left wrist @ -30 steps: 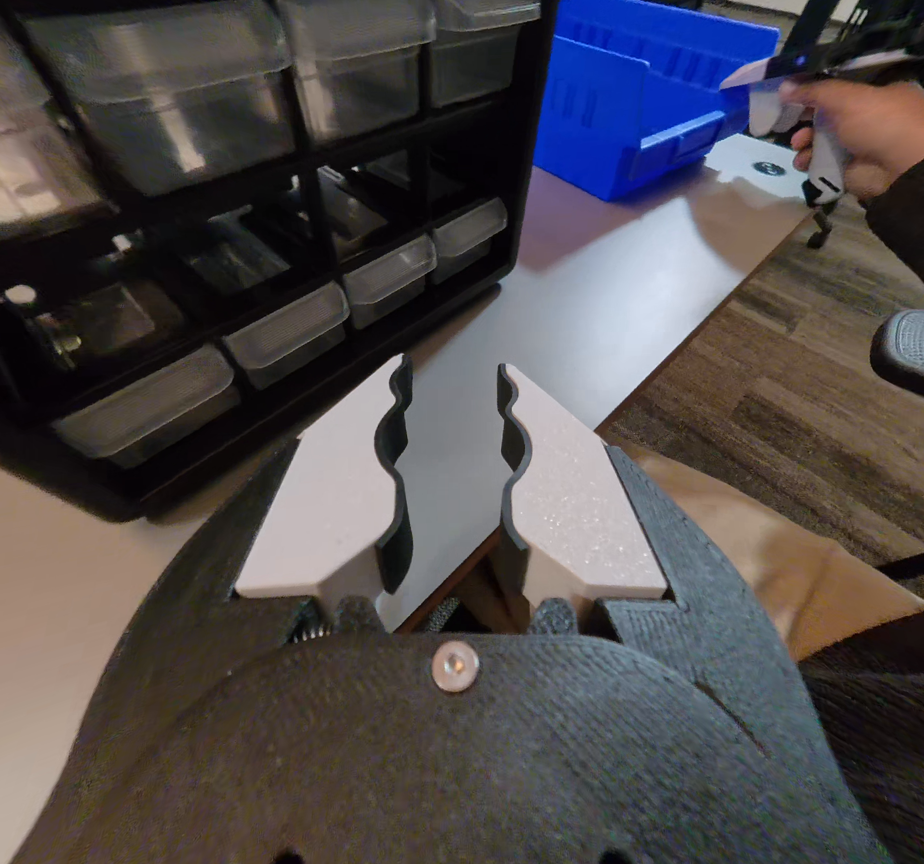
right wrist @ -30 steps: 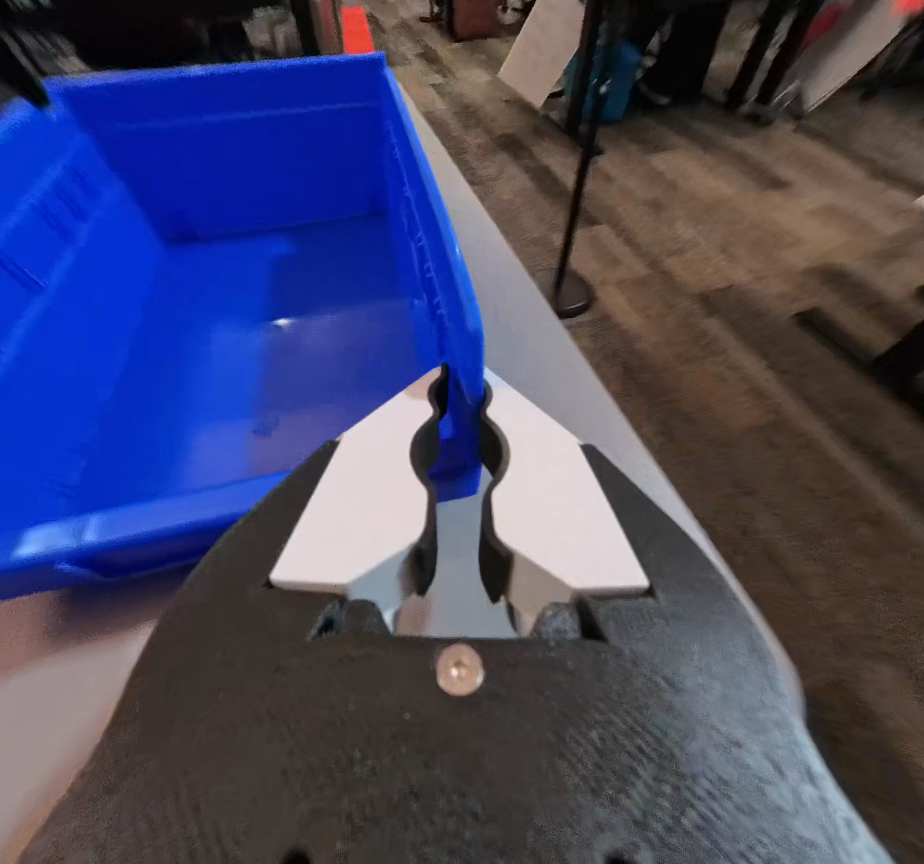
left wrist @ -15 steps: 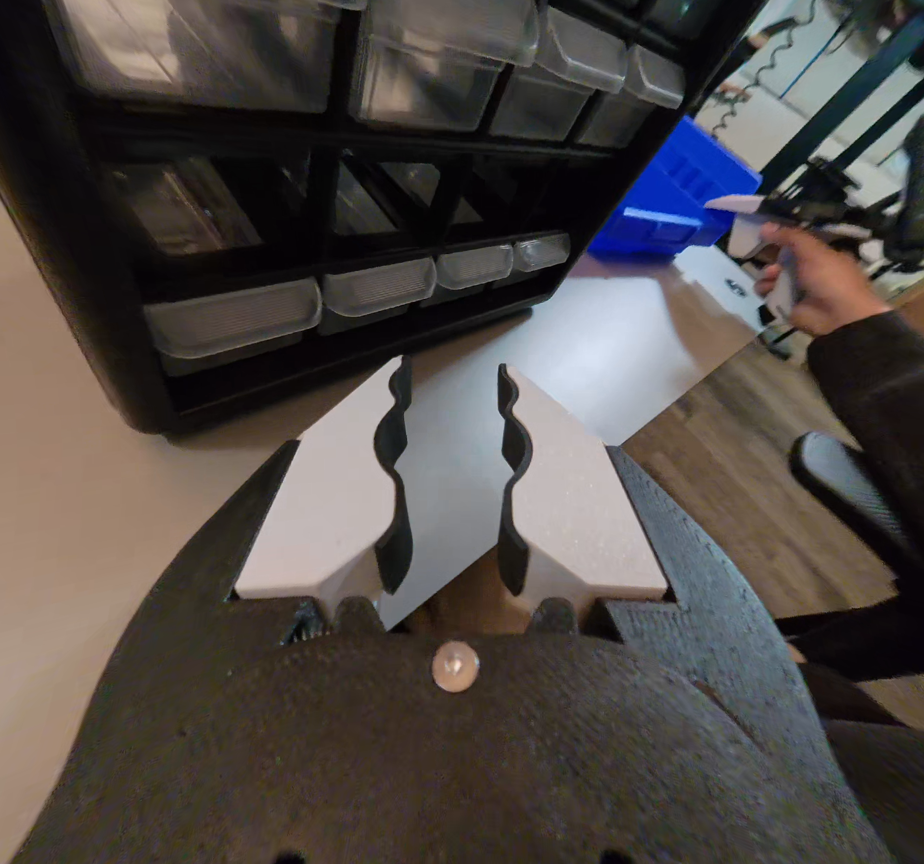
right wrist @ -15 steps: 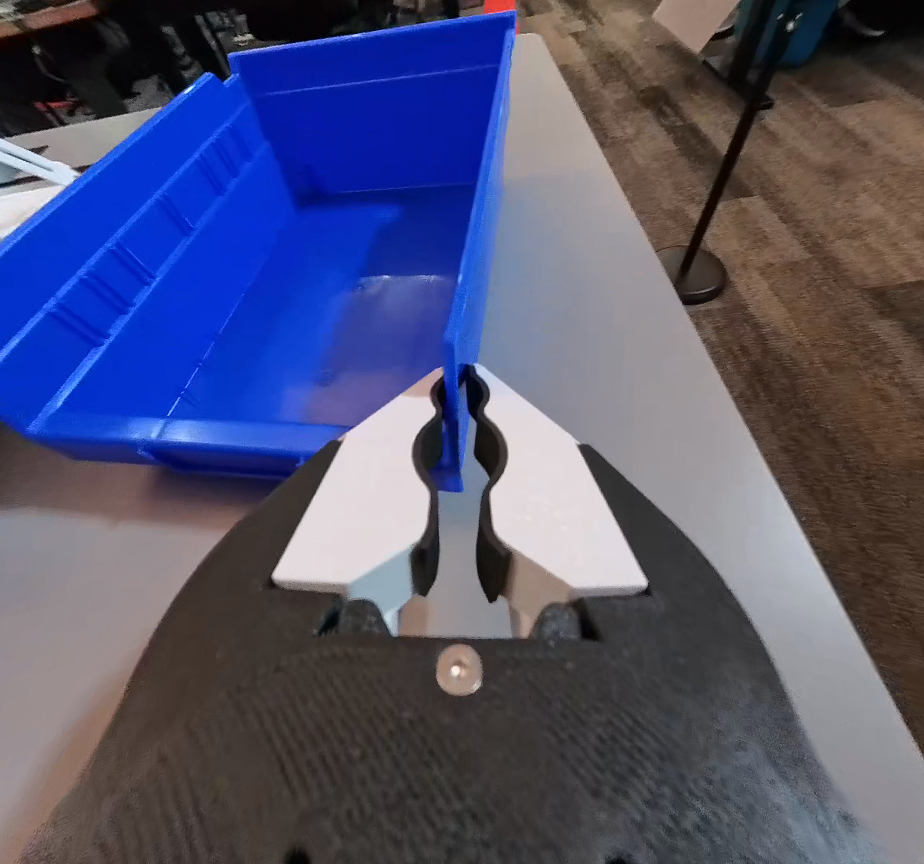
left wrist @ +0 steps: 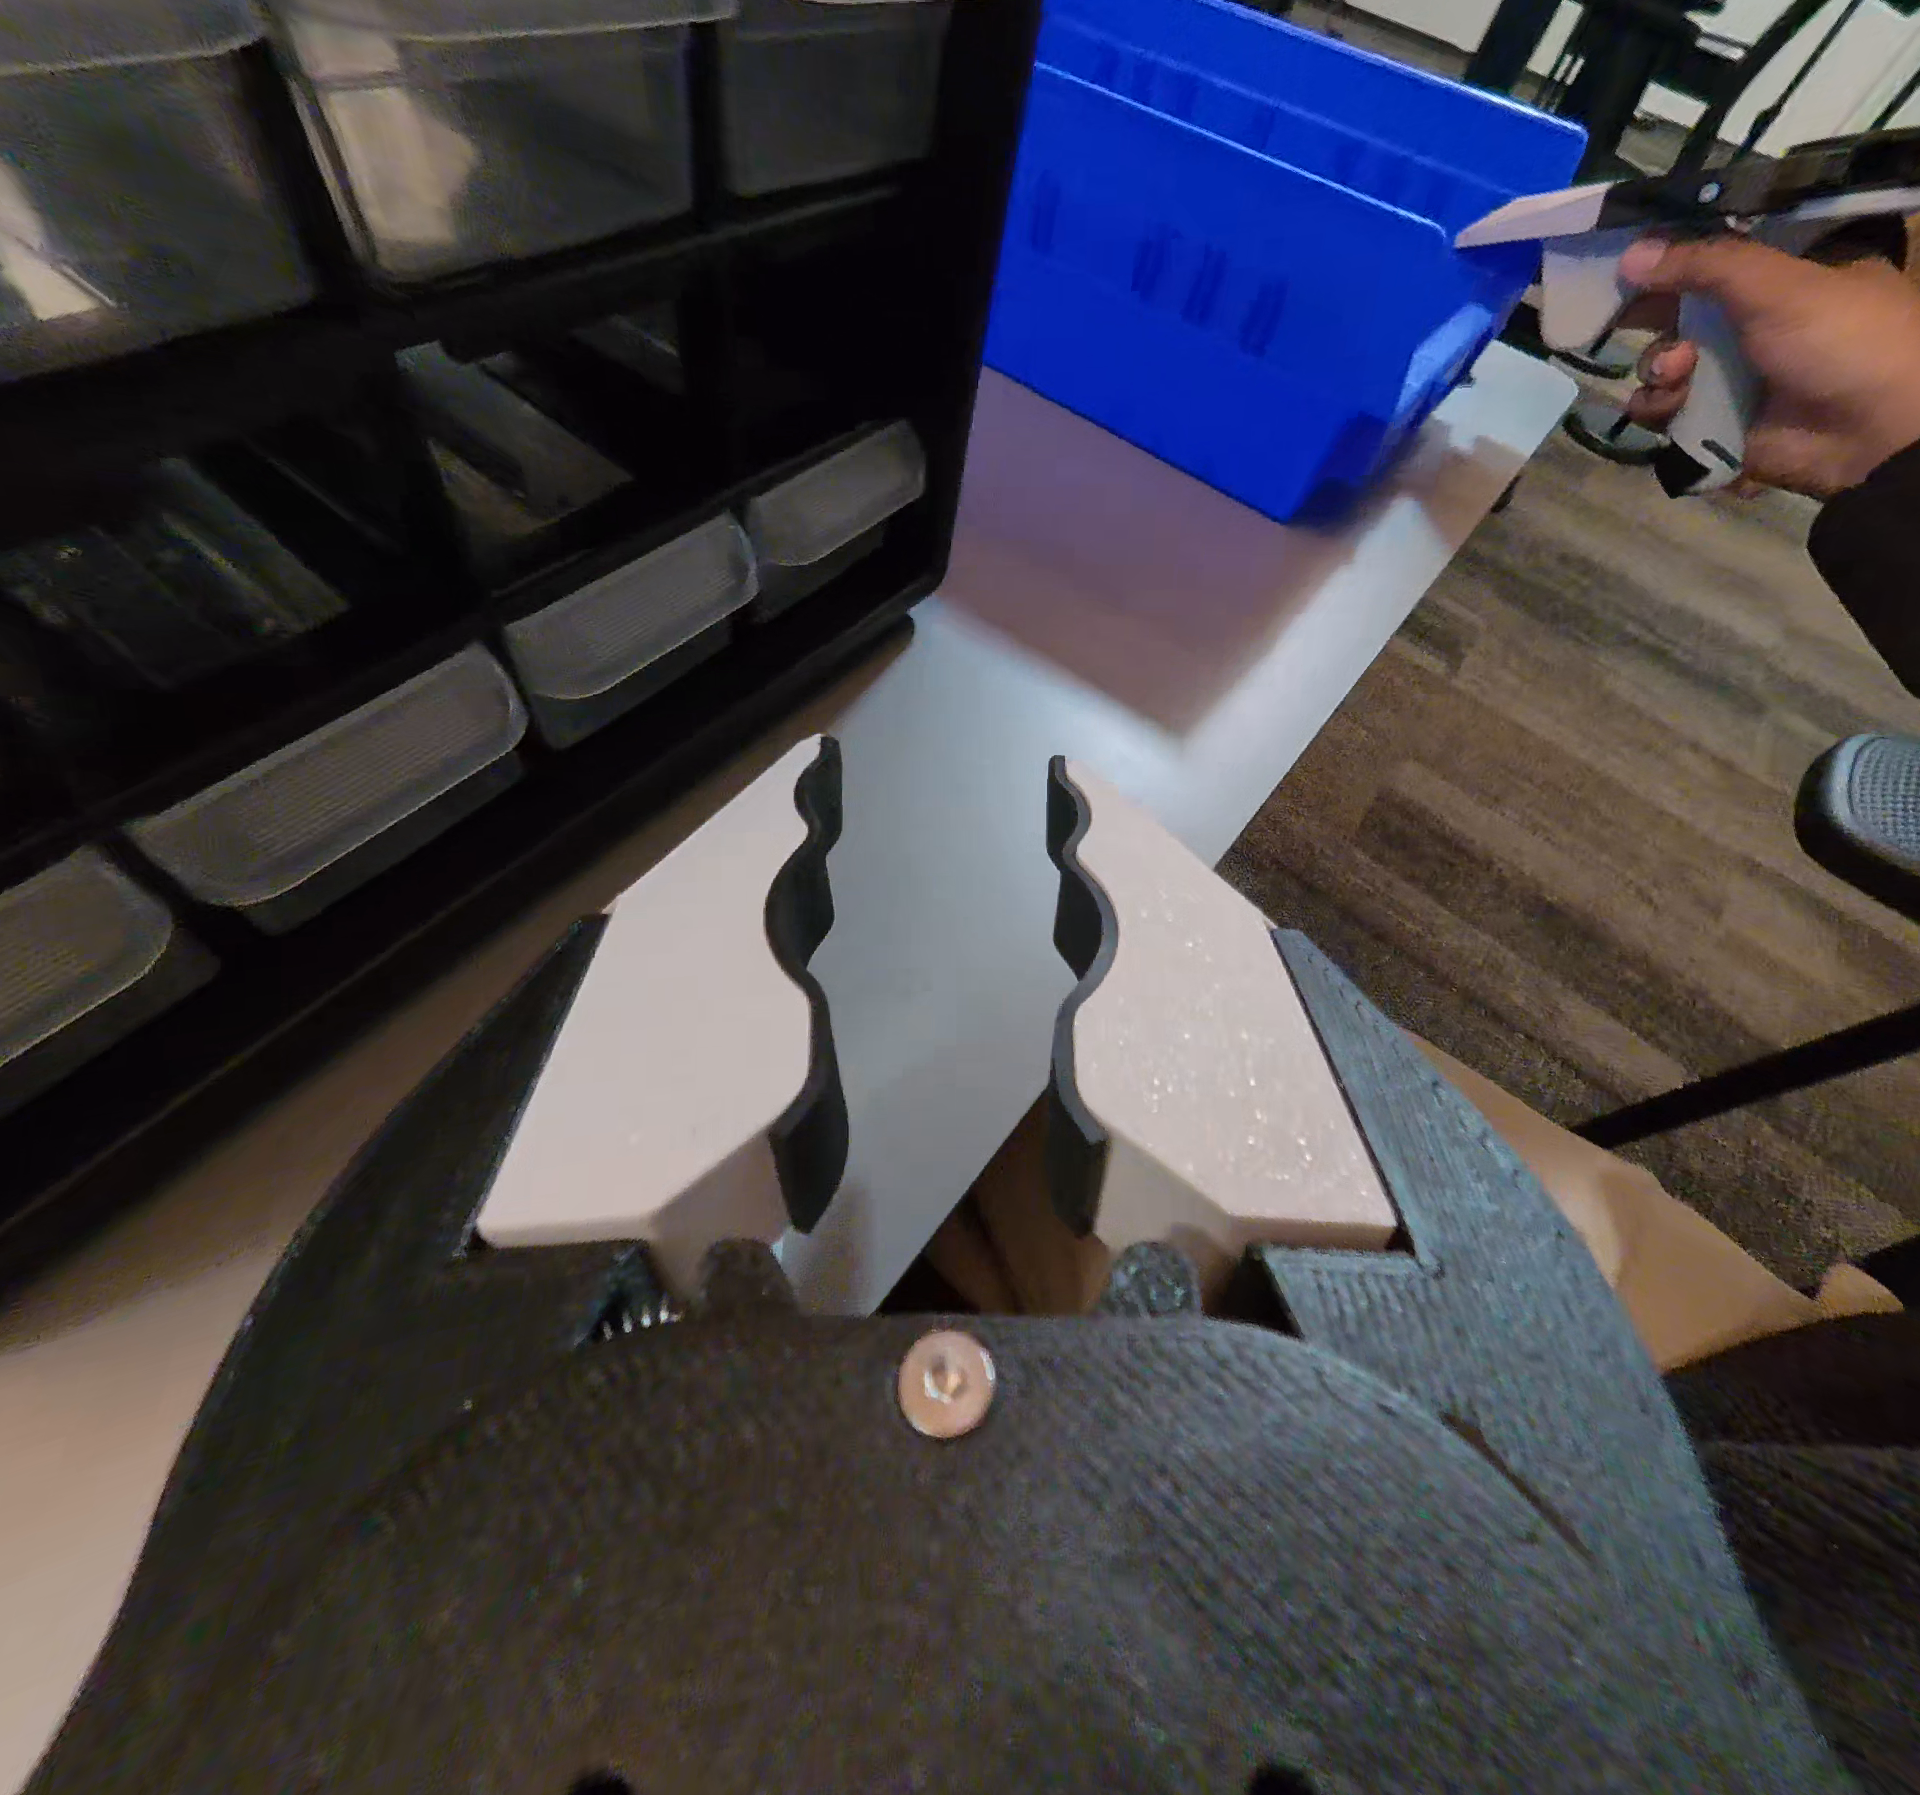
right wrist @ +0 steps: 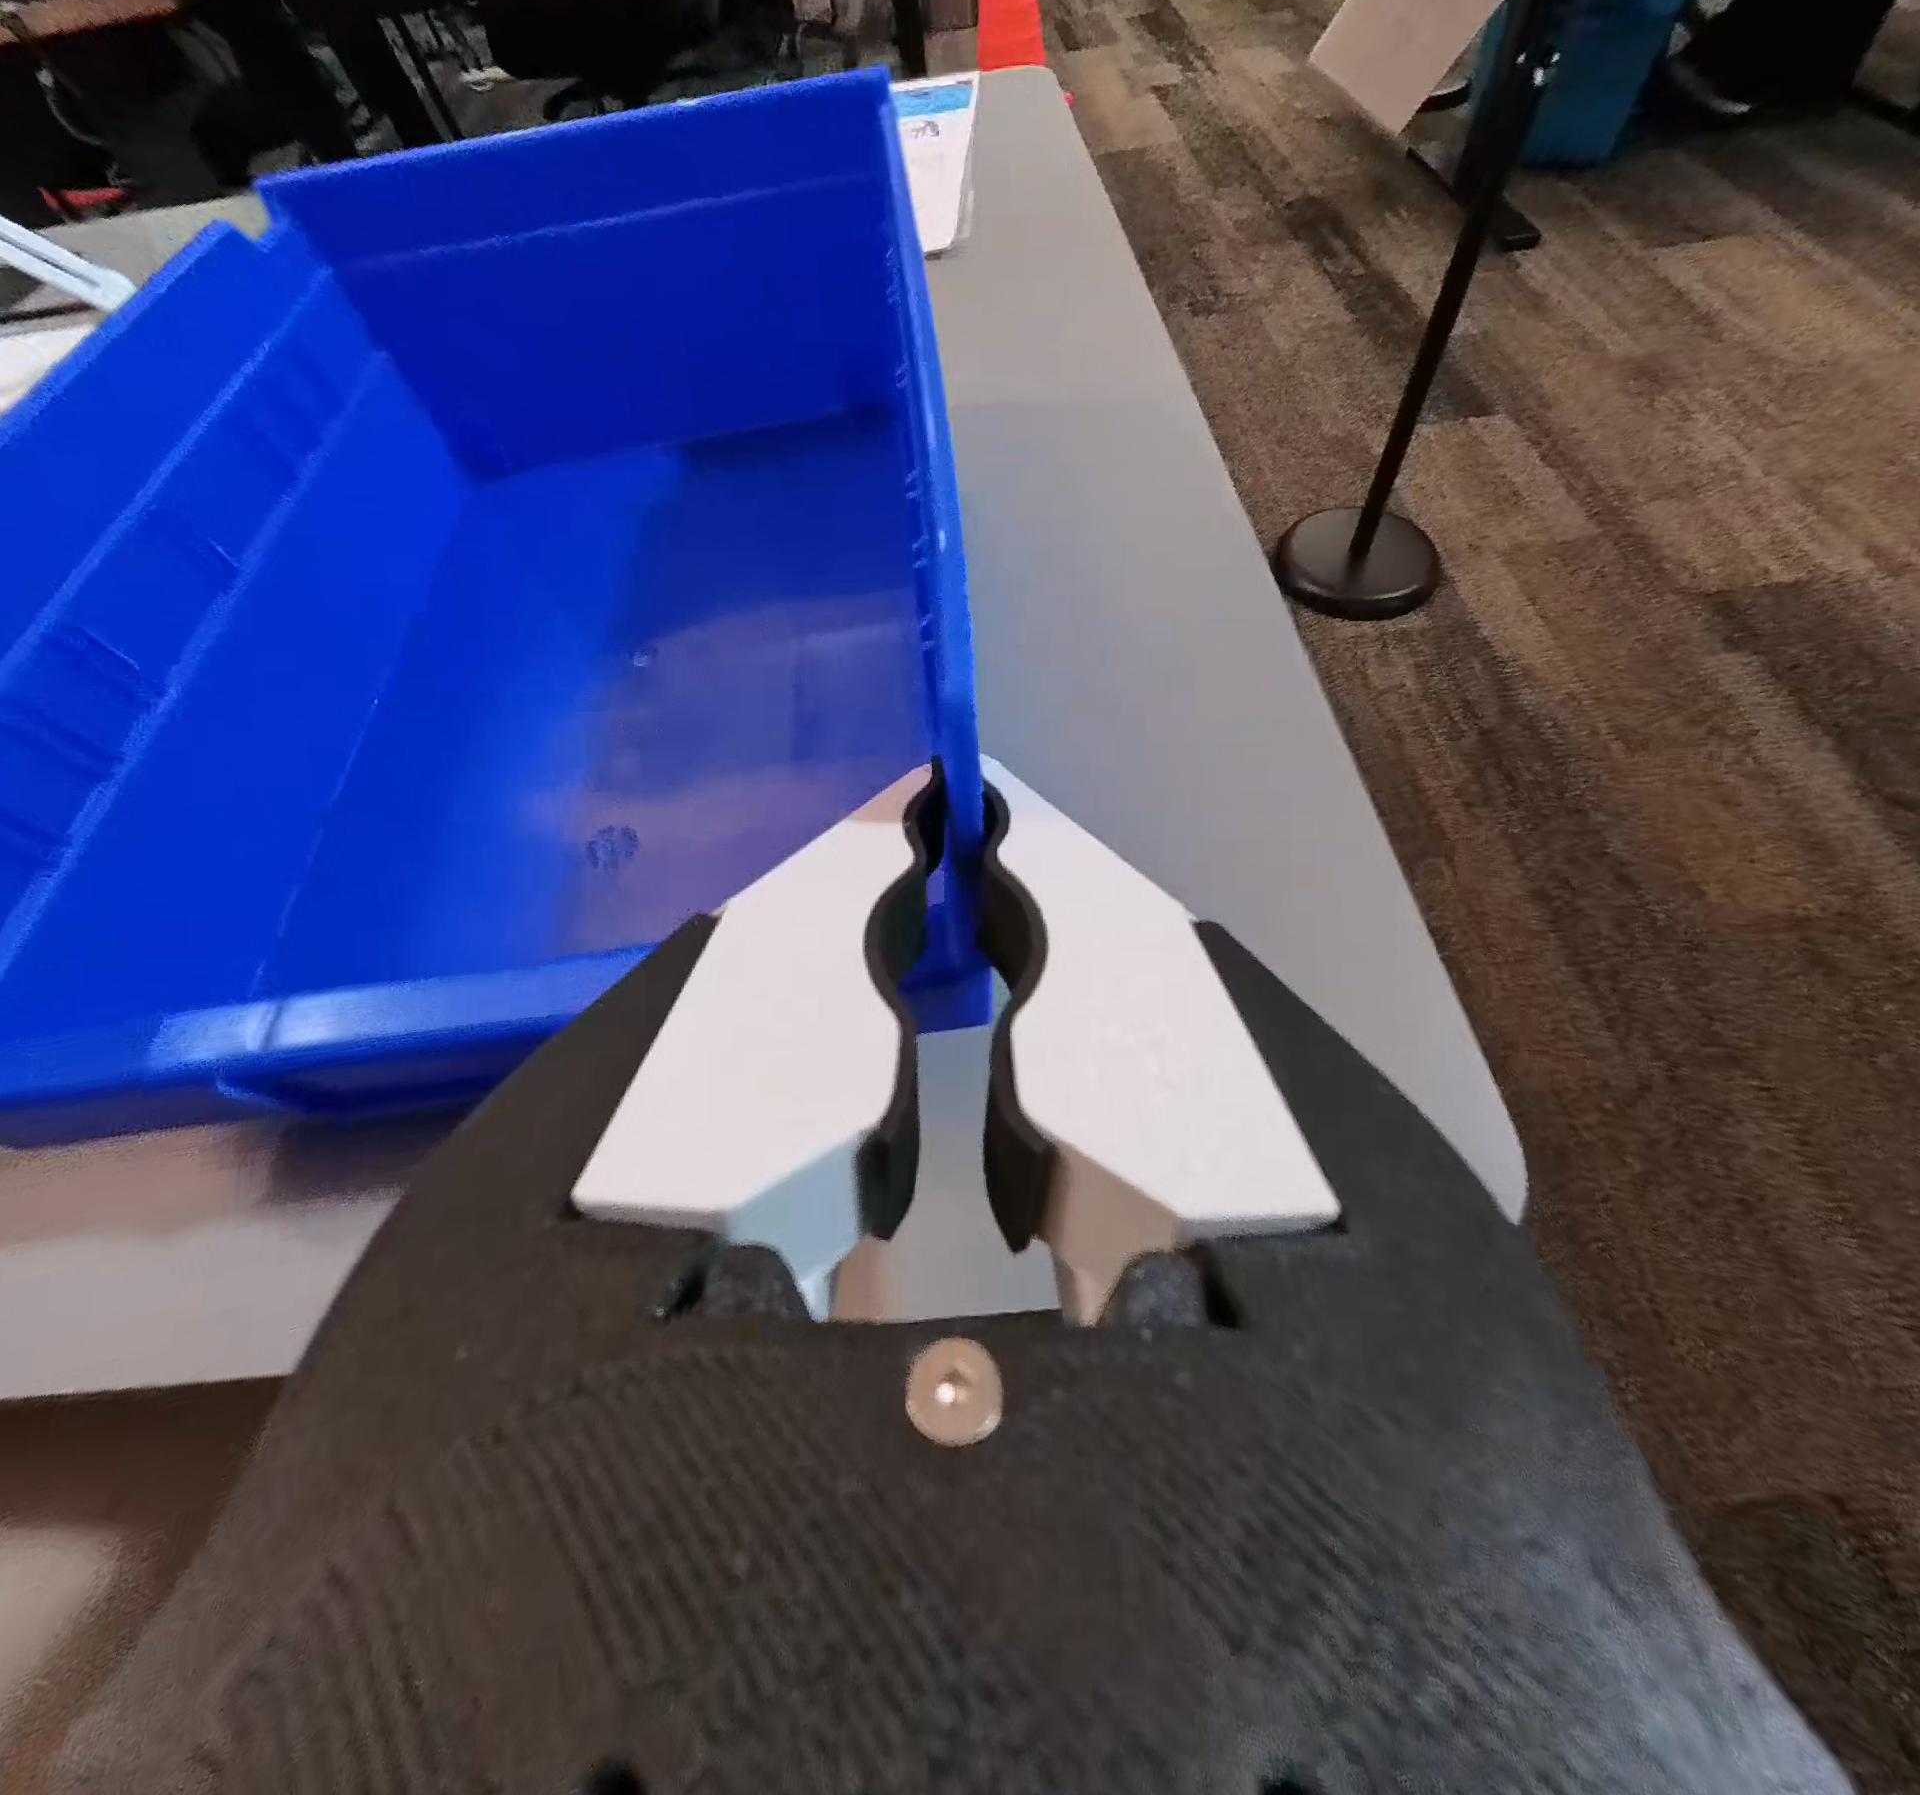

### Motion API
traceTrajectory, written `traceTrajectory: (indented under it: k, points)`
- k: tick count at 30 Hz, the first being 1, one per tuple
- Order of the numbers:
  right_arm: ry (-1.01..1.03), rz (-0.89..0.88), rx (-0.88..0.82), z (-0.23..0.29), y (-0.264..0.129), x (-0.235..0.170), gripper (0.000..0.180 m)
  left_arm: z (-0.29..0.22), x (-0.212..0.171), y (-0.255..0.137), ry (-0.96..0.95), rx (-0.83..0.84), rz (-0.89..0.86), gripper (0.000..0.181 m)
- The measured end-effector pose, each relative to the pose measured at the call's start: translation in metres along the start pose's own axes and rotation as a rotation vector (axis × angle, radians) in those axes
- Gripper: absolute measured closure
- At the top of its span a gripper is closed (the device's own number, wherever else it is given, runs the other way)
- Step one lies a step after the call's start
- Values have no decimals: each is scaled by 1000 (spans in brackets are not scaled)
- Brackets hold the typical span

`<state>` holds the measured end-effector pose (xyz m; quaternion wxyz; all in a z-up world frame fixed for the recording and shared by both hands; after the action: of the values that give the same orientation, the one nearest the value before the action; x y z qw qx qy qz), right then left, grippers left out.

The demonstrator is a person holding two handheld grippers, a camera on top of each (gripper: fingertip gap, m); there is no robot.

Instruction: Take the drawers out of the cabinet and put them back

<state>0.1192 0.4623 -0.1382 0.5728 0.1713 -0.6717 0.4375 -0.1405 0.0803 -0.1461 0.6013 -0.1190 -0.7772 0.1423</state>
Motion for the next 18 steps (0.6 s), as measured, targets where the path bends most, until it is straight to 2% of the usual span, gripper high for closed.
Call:
traceTrajectory:
  k: [7, 18]
  points:
    - [26, -25, -7, -2, 8, 2, 179, 10, -2, -4, -33, 26, 1, 143]
    - [13, -10, -11, 6, 42, 17, 179, 29, -7, -30, -113, 79, -34, 139]
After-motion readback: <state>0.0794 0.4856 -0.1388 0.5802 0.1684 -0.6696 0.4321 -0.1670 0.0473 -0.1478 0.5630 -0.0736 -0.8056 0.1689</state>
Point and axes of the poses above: each gripper's, where its closed fingertips meet, y out along the fingers, x out of its top, z = x × y across the jaws, the point moved 6 cm from there along -y, back along the fingers, and after that the axes turned 5 degrees about -y, right-handed, at the moved point
